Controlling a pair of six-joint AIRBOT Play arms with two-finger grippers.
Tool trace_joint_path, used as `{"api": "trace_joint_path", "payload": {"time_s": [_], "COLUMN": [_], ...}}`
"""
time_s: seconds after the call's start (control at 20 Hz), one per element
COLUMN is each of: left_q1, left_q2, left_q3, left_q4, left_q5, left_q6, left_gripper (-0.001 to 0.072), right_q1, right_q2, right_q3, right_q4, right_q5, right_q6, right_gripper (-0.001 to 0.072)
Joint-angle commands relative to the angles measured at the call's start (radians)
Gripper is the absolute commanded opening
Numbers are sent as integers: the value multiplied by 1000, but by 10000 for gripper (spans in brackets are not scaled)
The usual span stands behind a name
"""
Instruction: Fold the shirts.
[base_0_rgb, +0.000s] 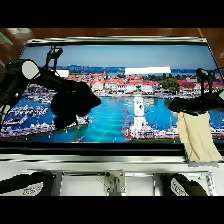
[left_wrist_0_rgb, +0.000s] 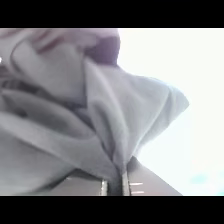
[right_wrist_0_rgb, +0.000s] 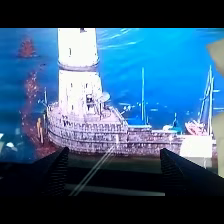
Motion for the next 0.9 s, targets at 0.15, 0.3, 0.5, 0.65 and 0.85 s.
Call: {"api": "trace_joint_path", "payload": {"time_s": [0.15, 0.3, 0.5, 0.65, 0.85], "left_q1": [-410, -521, -461, -278, -19], "left_q2": [6, -147, -229, -164, -79], "left_q3": [-38, -45, -32, -33, -87], "left_q4": [-84, -112, -263, -247, -80], "left_q5": [171, 247, 228, 48, -169], "left_q6": [-113, -141, -139, -74, -37], "left_gripper": [36, 47, 712, 711, 712], "right_q1": [0, 0, -1, -4, -91], "right_q2": [90, 124, 122, 120, 47], "right_q3": [2, 1, -3, -29, -123], "right_q4": [-125, -192, -193, -234, -224], "right_q5": [235, 252, 183, 61, -4], "right_q6": [-2, 1, 1, 16, 15], "right_gripper": [686, 686, 686, 687, 688]}}
